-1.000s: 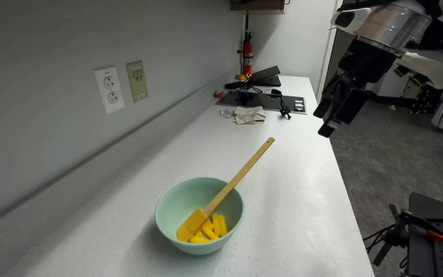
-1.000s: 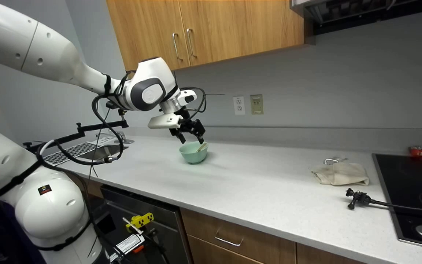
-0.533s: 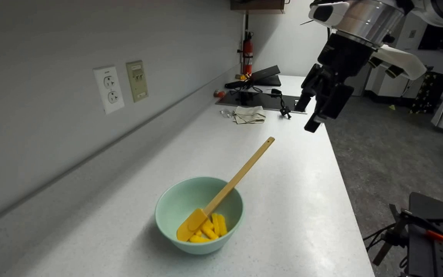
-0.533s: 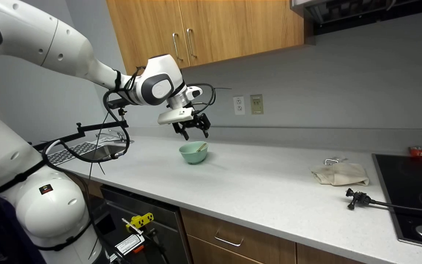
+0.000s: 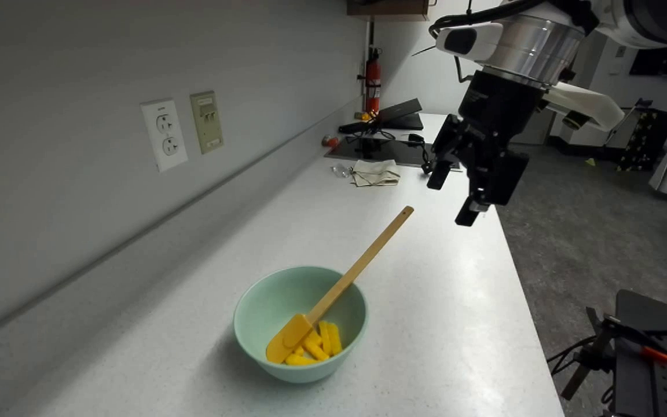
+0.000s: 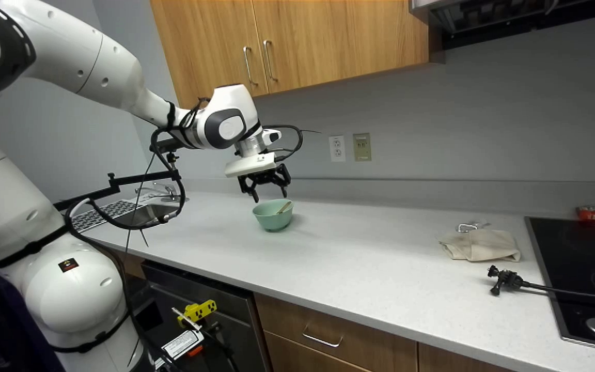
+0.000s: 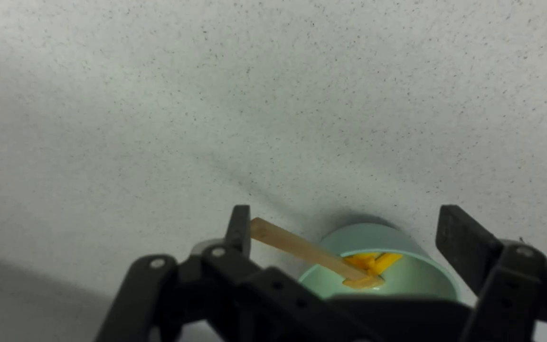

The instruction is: Use the wooden spatula to mix the contents in the green bowl

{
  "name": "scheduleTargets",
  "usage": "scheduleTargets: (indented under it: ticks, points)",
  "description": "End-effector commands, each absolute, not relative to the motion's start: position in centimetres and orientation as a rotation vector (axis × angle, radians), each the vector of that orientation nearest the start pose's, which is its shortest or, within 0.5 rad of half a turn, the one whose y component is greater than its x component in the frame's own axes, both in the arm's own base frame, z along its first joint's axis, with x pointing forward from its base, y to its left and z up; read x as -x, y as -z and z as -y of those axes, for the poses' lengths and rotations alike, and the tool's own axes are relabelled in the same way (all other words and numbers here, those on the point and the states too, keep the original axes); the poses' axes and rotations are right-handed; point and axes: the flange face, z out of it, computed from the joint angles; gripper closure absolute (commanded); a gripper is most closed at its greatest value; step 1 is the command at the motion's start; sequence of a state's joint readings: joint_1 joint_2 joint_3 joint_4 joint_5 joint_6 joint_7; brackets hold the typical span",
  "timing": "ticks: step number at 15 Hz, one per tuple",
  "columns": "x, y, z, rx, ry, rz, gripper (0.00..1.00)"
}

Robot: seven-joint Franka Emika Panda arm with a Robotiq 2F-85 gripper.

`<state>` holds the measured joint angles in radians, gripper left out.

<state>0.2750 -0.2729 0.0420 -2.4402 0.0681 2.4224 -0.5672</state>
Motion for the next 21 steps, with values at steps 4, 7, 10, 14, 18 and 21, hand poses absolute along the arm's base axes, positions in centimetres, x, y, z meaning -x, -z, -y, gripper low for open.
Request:
scheduleTargets:
  ticks: [4, 7, 10, 14, 18, 21]
  points:
    - [-45.3, -42.6, -16.7, 2.819, 0.447, 1.317, 0.00]
    - [-45.5, -42.5, -16.8, 2.824, 0.475, 1.327, 0.00]
    - [-47.1, -42.6, -17.1, 2.823, 0.540, 1.403, 0.00]
    - [-48.9, -41.7, -17.9, 2.788, 0.520, 1.535, 0.00]
    - [-50.1, -40.3, -19.7, 2.705, 0.440, 1.697, 0.00]
    - [-51.1, -40.6, -20.8, 2.643, 0.424, 1.846, 0.00]
